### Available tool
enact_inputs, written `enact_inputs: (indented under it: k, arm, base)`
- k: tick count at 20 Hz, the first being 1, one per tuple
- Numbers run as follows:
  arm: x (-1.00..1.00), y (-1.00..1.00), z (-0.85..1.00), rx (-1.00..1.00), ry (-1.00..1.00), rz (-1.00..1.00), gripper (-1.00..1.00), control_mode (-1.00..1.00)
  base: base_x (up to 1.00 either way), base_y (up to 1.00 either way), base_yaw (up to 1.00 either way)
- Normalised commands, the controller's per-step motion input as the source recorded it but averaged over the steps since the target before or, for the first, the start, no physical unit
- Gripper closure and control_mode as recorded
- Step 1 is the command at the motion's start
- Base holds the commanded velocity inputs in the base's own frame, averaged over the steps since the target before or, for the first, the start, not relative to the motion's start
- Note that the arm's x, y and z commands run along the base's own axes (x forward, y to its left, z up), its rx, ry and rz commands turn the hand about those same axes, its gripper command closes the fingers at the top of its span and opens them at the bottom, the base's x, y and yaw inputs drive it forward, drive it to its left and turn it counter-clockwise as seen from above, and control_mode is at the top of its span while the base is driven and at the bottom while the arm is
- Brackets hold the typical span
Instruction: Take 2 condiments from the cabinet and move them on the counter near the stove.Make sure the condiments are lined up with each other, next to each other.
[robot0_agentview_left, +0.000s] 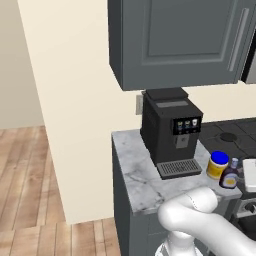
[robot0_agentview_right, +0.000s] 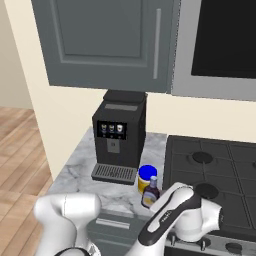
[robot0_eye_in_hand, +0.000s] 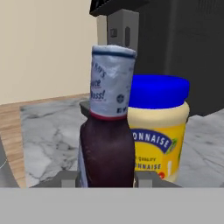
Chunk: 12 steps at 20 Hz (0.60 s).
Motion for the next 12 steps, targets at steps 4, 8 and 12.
enact_inputs:
  k: [4,8,12]
  arm:
    - [0.00,0.18,-0.14,-0.03,0.00,0.00,1.00,-1.00]
    - [0.00,0.18,-0.12,-0.02,0.00,0.00,1.00,-1.00]
    - [0.00,0.19,-0.07,0.00,0.00,0.00,1.00,-1.00]
  base:
    - [0.00,0.00,0.00]
    - [0.00,0.00,0.00]
    - [0.00,0.00,0.00]
